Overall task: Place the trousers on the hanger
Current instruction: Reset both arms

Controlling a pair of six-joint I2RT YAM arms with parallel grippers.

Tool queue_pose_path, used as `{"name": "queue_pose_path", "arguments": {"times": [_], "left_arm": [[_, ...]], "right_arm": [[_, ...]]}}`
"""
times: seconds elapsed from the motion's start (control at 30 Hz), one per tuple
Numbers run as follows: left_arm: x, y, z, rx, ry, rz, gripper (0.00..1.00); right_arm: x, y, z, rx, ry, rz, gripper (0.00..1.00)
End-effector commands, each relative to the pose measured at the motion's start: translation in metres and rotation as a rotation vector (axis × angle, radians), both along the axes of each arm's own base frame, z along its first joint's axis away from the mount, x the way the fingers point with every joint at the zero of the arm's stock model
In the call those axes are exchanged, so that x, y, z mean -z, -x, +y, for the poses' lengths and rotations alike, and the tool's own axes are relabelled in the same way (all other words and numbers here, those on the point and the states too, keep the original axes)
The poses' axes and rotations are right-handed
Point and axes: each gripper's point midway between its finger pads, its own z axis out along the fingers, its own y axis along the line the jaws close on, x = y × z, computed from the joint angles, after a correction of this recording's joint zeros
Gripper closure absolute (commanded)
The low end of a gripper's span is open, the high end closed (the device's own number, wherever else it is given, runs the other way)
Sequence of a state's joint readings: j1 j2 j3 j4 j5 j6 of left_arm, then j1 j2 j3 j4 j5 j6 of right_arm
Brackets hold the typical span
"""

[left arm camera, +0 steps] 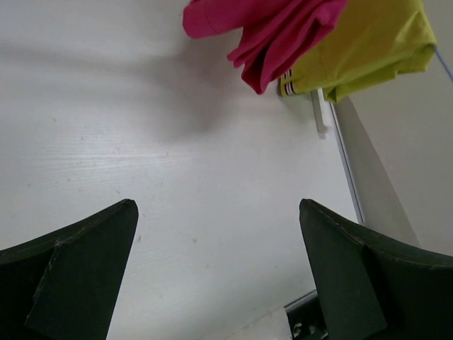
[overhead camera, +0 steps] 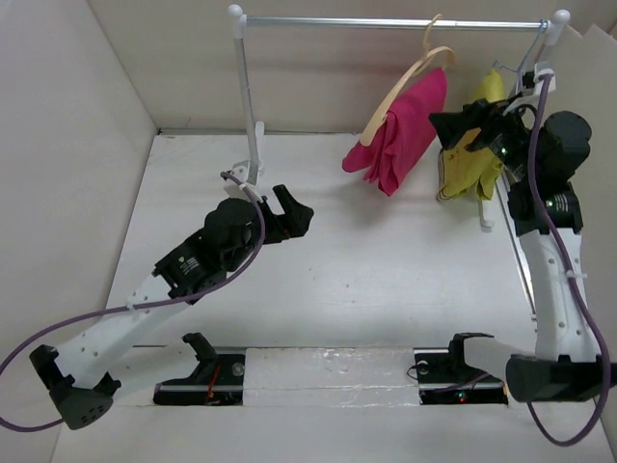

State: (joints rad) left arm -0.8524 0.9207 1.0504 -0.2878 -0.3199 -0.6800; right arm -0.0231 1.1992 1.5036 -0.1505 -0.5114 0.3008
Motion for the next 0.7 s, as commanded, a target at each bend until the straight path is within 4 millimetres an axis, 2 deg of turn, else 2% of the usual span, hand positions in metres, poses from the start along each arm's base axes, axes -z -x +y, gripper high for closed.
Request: {"name": "queue_pose_path", "arguments": {"times": [0.0,0.03,0.07,0.1,0.13,0.17,0.2,0.23,0.27,0.3,0.33,0.37,0.4,0.5,0.53,0.63,0.67], "left_arm": [[0.023,-0.002,-0.023,0.135,-0.032,0.100,0.06],[0.041,-0.005,-0.026,0.157,-0.044,0.150,0.06],[0.052,-0.009,-0.024,0.183,-0.032,0.199,0.07],[0.065,-0.010,-0.022,0.165,-0.035,0.244,0.09],[0.071,-0.009,-0.019,0.153,-0.045,0.251,0.09],[0.072,-0.008,-0.015,0.144,-0.049,0.239,0.09],[0.062,-0.006,-0.006,0.114,-0.030,0.196,0.09],[0.067,-0.002,0.000,0.105,-0.027,0.191,0.09],[0.065,-0.001,0.006,0.081,-0.023,0.172,0.08],[0.054,0.006,0.013,0.077,0.005,0.132,0.07],[0.064,0.010,0.018,0.068,0.000,0.145,0.07],[0.068,0.012,0.021,0.059,0.005,0.149,0.07],[0.077,0.019,0.025,0.053,0.014,0.170,0.06],[0.093,0.030,0.024,0.077,0.034,0.222,0.06],[0.104,0.032,0.023,0.078,0.034,0.244,0.06],[0.108,0.037,0.012,0.135,0.085,0.244,0.07],[0.105,0.035,0.012,0.129,0.092,0.235,0.07]], "right_arm": [[0.051,0.020,-0.002,0.038,0.178,0.064,0.00],[0.050,0.039,-0.002,0.040,0.224,0.027,0.00],[0.081,0.044,-0.001,0.028,0.244,0.082,0.00],[0.095,0.056,0.004,0.004,0.256,0.105,0.00],[0.097,0.075,0.000,0.008,0.314,0.060,0.00],[0.109,0.086,0.002,-0.007,0.331,0.072,0.00],[0.145,0.097,0.003,-0.025,0.353,0.153,0.00],[0.157,0.108,0.000,-0.021,0.376,0.164,0.00],[0.158,0.130,-0.002,-0.011,0.381,0.132,0.00],[0.194,0.139,-0.008,0.004,0.392,0.221,0.00],[0.206,0.148,-0.010,0.012,0.391,0.241,0.00],[0.207,0.163,-0.013,0.026,0.383,0.209,0.00],[0.231,0.171,-0.013,0.019,0.380,0.266,0.00],[0.245,0.181,-0.011,0.005,0.362,0.287,0.00],[0.249,0.180,-0.010,-0.003,0.355,0.296,0.00],[0.242,0.170,-0.005,-0.026,0.350,0.292,0.00],[0.226,0.166,-0.005,-0.020,0.353,0.262,0.00]]}}
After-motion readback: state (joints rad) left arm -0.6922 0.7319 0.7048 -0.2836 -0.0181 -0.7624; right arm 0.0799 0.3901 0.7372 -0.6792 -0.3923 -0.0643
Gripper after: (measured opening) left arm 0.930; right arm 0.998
